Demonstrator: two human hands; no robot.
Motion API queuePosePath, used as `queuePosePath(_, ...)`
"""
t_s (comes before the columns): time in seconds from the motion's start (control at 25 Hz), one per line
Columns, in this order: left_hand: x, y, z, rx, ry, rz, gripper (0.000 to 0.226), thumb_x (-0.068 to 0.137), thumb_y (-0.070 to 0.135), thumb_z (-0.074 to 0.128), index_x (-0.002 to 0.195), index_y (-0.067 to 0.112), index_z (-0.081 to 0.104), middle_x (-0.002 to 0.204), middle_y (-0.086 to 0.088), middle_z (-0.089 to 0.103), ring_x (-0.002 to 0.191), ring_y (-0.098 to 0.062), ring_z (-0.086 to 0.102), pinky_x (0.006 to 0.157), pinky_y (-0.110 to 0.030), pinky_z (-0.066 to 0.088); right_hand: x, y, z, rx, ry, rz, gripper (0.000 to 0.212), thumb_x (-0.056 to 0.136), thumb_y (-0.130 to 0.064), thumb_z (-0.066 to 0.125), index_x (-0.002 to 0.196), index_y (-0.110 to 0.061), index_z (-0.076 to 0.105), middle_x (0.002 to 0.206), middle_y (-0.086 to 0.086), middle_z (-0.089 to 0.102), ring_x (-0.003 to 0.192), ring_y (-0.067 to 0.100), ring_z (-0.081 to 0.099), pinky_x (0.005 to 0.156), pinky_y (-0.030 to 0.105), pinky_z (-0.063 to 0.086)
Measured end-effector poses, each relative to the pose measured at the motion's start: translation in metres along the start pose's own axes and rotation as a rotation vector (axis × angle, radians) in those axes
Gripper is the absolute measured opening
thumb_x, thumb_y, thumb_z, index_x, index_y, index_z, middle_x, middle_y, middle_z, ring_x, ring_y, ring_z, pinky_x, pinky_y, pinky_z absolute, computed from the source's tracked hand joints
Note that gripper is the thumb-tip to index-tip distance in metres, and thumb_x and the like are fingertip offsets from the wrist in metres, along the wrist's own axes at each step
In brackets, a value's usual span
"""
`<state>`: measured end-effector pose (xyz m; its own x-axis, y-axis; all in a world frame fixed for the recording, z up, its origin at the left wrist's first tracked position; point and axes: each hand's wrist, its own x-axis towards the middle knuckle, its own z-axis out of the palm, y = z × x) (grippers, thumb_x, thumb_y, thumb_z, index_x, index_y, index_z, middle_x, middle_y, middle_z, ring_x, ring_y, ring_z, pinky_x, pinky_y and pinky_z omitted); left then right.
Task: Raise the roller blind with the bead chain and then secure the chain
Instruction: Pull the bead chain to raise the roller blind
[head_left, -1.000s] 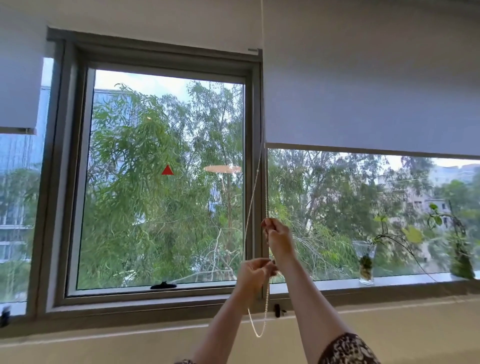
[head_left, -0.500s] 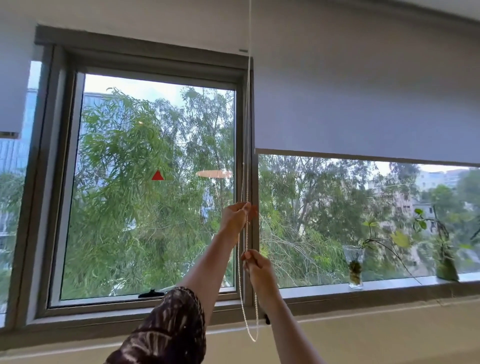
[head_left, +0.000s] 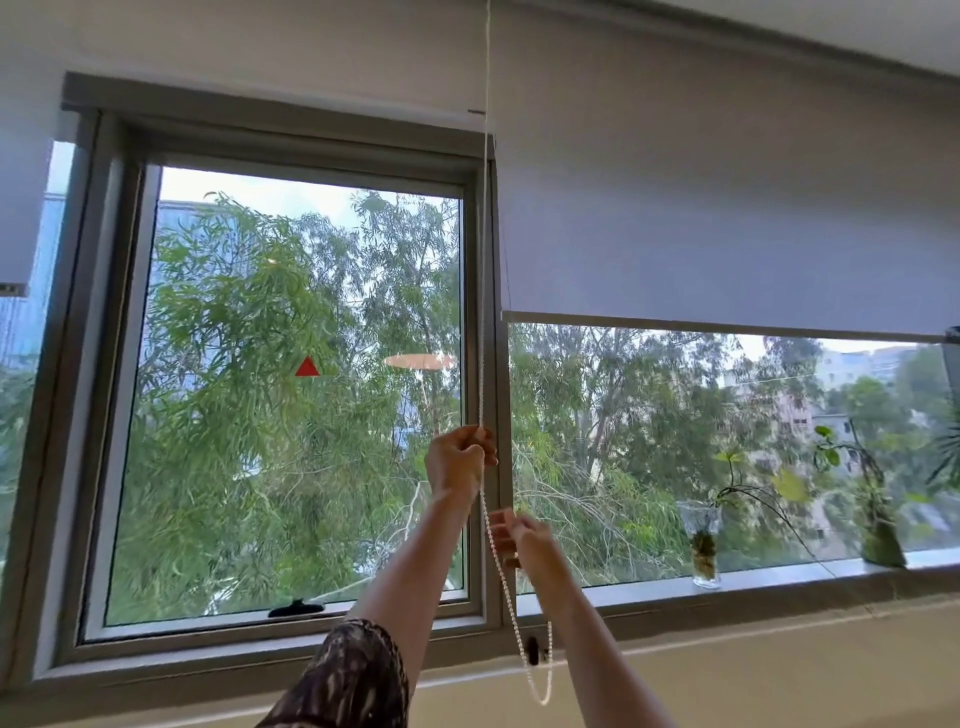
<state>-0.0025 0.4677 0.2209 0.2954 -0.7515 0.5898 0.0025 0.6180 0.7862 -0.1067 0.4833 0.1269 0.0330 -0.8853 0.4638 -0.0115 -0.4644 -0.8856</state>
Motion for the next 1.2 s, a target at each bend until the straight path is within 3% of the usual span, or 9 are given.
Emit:
queuePosePath(0.2, -0.02, -0.029, 0.004, 0.197, -0.023, 0.028, 0.024, 0.082, -0.005, 0.059, 0.093, 0.01, 0.075, 0.078, -0.007, 0.074, 0.066, -0.017, 0.067, 0.064, -0.033, 0.059, 0.042, -0.057, -0.004, -0.05, 0.087, -0.126, 0.029, 0.1, -0.017, 0.038, 0.113, -0.003, 0.059, 0.102, 0.02, 0.067, 0.091, 0.028, 0.061, 0.085, 0.043, 0.051)
queuePosePath(0.36, -0.038, -0.072, 0.0, 0.097, -0.095, -0.054, 0.029, 0.08, -0.016, 0.053, 0.084, 0.004, 0.074, 0.07, -0.009, 0.071, 0.059, -0.019, 0.065, 0.057, -0.028, 0.06, 0.063, -0.07, 0.002, -0.098, 0.107, -0.116, 0.022, 0.099, -0.018, 0.042, 0.113, -0.011, 0.058, 0.091, 0.008, 0.065, 0.082, 0.023, 0.061, 0.077, 0.038, 0.05)
queuePosePath(0.44, -0.037, -0.077, -0.002, 0.051, -0.15, -0.062, 0.03, 0.081, -0.018, 0.051, 0.085, 0.002, 0.074, 0.069, -0.01, 0.071, 0.058, -0.019, 0.067, 0.059, -0.031, 0.061, 0.066, -0.059, 0.007, -0.108, 0.146, -0.134, 0.017, 0.098, -0.016, 0.046, 0.103, -0.014, 0.062, 0.082, 0.006, 0.062, 0.073, 0.021, 0.056, 0.068, 0.035, 0.047)
queuePosePath(0.56, -0.027, -0.072, -0.009, 0.168, -0.376, -0.075, 0.027, 0.081, -0.013, 0.051, 0.088, 0.001, 0.074, 0.064, -0.002, 0.069, 0.054, -0.01, 0.063, 0.052, -0.016, 0.053, 0.066, -0.041, 0.013, -0.145, 0.213, -0.195, 0.022, 0.096, -0.015, 0.051, 0.08, -0.023, 0.063, 0.064, -0.002, 0.055, 0.056, 0.013, 0.045, 0.052, 0.024, 0.037)
queuePosePath(0.64, -0.005, -0.068, -0.018, 0.235, -0.491, -0.131, 0.024, 0.084, -0.007, 0.053, 0.094, 0.002, 0.072, 0.066, 0.004, 0.069, 0.059, -0.005, 0.062, 0.053, -0.013, 0.048, 0.065, -0.028, 0.014, -0.138, 0.218, -0.213, 0.022, 0.095, -0.013, 0.052, 0.079, -0.023, 0.064, 0.067, -0.003, 0.059, 0.058, 0.011, 0.049, 0.053, 0.021, 0.041)
queuePosePath(0.72, 0.02, -0.06, -0.026, 0.177, -0.473, -0.202, 0.026, 0.089, -0.003, 0.052, 0.101, 0.011, 0.071, 0.08, 0.004, 0.072, 0.073, -0.005, 0.066, 0.064, -0.022, 0.05, 0.061, -0.012, 0.011, -0.077, 0.202, -0.206, 0.022, 0.095, -0.009, 0.051, 0.083, -0.018, 0.066, 0.075, 0.003, 0.063, 0.065, 0.015, 0.054, 0.06, 0.025, 0.048)
queuePosePath(0.92, 0.06, -0.048, -0.011, 0.089, -0.381, -0.211, 0.014, 0.093, 0.021, 0.058, 0.094, 0.016, 0.071, 0.109, -0.008, 0.072, 0.099, -0.018, 0.066, 0.081, -0.032, 0.049, 0.055, 0.046, 0.019, -0.09, 0.17, -0.145, 0.022, 0.093, -0.01, 0.056, 0.082, -0.021, 0.071, 0.061, -0.006, 0.058, 0.054, 0.008, 0.043, 0.049, 0.016, 0.031)
queuePosePath(1.08, 0.079, -0.057, 0.007, 0.097, -0.299, -0.165, 0.015, 0.093, 0.019, 0.058, 0.096, 0.011, 0.07, 0.108, -0.018, 0.071, 0.086, -0.023, 0.057, 0.065, -0.026, 0.044, 0.048, 0.094, 0.033, -0.1, 0.125, -0.084, 0.019, 0.092, -0.007, 0.058, 0.084, -0.014, 0.073, 0.06, -0.008, 0.059, 0.058, 0.011, 0.045, 0.055, 0.024, 0.035)
queuePosePath(1.2, 0.081, -0.078, 0.011, 0.002, -0.133, -0.219, 0.012, 0.091, 0.008, 0.06, 0.098, 0.01, 0.07, 0.086, -0.004, 0.073, 0.071, -0.013, 0.061, 0.05, -0.017, 0.045, 0.051, 0.118, 0.032, -0.145, 0.118, -0.053, 0.021, 0.091, -0.01, 0.061, 0.079, -0.021, 0.074, 0.055, -0.009, 0.061, 0.052, 0.006, 0.045, 0.051, 0.019, 0.036)
